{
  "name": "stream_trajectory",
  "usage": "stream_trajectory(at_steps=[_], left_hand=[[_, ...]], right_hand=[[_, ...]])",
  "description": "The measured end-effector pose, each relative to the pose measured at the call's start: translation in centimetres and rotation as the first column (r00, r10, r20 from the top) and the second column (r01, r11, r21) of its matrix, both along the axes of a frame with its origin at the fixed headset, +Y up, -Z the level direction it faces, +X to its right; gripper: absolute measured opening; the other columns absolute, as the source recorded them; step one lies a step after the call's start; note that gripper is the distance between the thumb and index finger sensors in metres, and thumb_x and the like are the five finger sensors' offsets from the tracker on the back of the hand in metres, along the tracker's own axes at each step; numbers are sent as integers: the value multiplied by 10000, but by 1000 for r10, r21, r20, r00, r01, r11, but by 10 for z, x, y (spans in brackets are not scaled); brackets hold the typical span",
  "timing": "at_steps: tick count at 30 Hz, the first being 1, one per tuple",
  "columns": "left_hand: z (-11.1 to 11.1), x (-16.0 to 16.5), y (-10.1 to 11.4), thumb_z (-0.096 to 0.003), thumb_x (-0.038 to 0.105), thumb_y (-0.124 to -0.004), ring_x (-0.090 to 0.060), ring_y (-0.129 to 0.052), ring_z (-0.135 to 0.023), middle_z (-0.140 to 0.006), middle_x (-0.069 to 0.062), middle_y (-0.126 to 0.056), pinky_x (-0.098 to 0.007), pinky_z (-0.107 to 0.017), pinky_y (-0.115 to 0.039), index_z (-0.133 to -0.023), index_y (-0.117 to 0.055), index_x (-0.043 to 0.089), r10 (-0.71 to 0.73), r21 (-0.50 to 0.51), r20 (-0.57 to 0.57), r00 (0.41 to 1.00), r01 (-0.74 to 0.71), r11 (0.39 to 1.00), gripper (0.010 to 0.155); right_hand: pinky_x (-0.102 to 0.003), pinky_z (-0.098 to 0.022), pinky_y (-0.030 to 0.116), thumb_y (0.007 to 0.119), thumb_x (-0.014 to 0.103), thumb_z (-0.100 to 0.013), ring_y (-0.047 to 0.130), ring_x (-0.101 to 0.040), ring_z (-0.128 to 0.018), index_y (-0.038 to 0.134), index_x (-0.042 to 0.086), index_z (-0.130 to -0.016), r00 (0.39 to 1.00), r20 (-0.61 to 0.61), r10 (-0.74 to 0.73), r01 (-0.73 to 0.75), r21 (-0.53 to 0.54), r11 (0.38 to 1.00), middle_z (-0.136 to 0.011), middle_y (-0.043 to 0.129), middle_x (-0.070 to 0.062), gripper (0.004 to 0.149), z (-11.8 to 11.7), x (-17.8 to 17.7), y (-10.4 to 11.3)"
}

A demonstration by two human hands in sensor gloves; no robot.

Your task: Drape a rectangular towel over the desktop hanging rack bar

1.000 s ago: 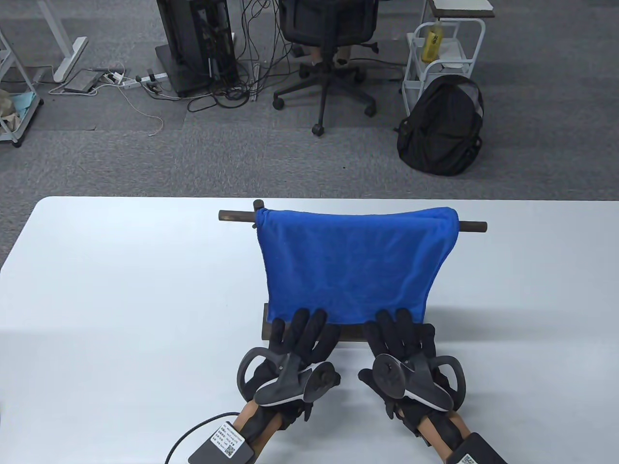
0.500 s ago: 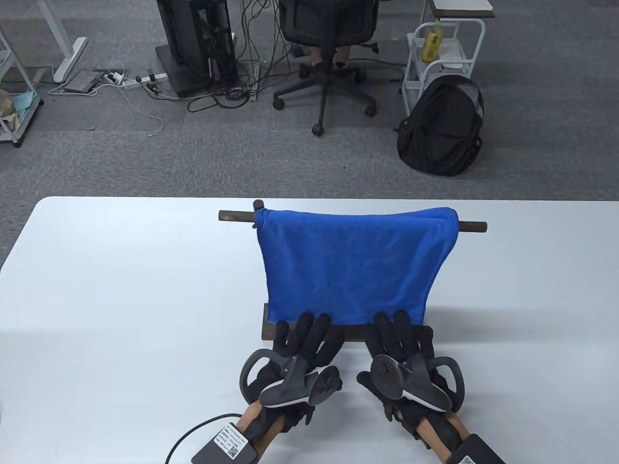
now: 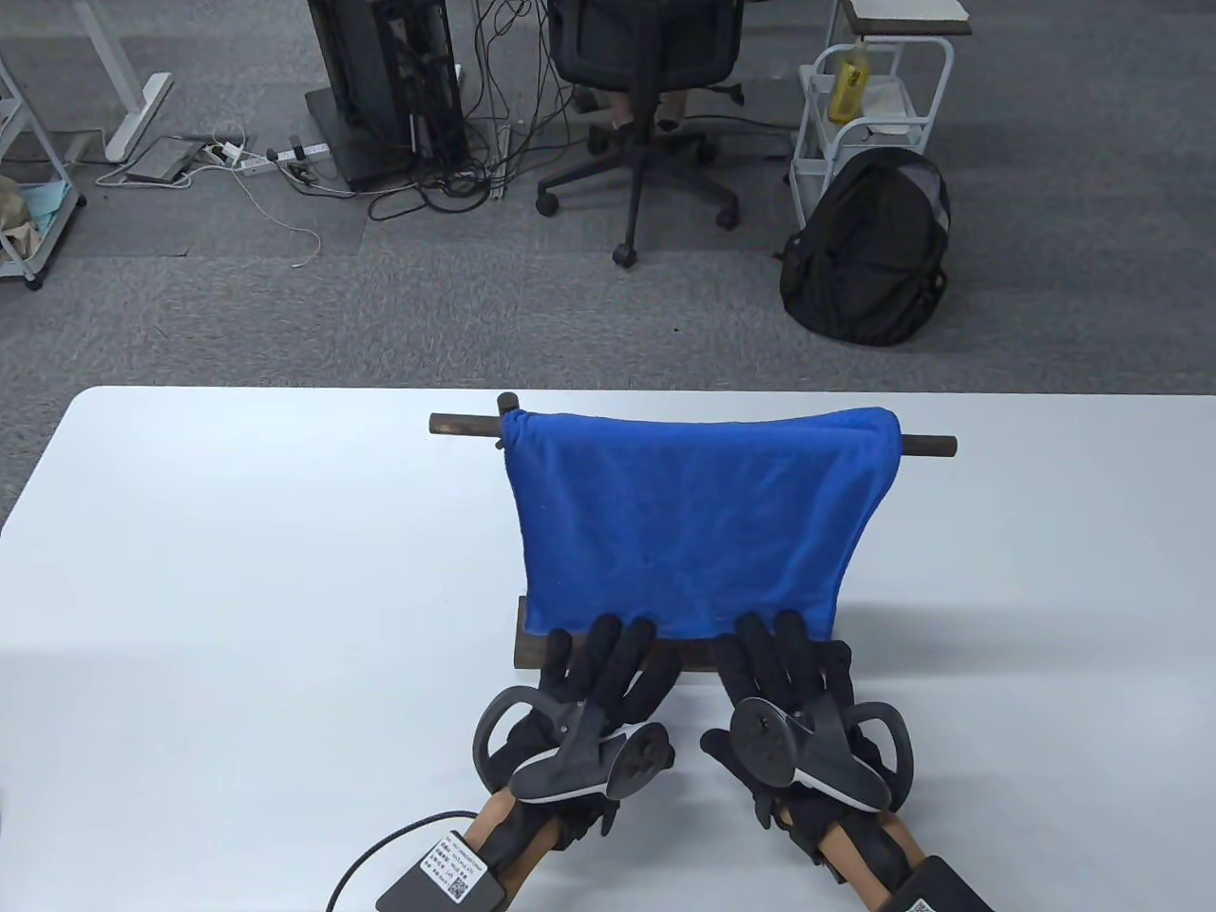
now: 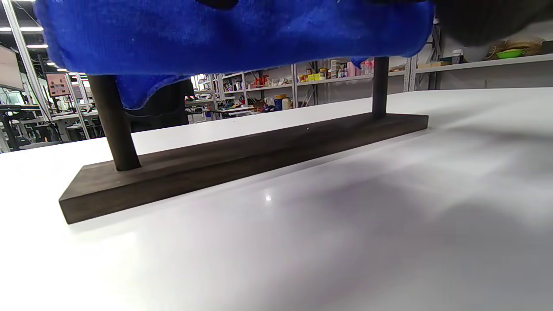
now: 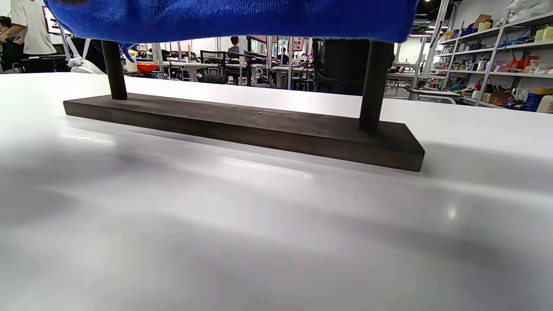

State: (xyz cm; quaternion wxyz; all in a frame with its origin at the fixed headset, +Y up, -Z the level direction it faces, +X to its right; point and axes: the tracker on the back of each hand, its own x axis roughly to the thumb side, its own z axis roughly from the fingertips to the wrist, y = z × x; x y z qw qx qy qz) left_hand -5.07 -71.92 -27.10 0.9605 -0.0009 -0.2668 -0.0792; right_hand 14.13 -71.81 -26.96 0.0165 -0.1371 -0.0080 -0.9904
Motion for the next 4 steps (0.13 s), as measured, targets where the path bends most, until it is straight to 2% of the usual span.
stream_trajectory(at_steps=[4], left_hand=[[0, 0, 0, -423, 711, -571, -416, -316, -1150, -1219, -53, -210, -669, -751, -370, -1096, -220, 362, -2, 2, -3, 1000, 2, 1000, 836]], right_hand=[[-686, -709, 290, 613, 667, -416, 132, -389, -1091, 94, 304, -1019, 1000, -4, 1, -1, -5, 1000, -1192, 106, -6, 875, 0, -1, 0]])
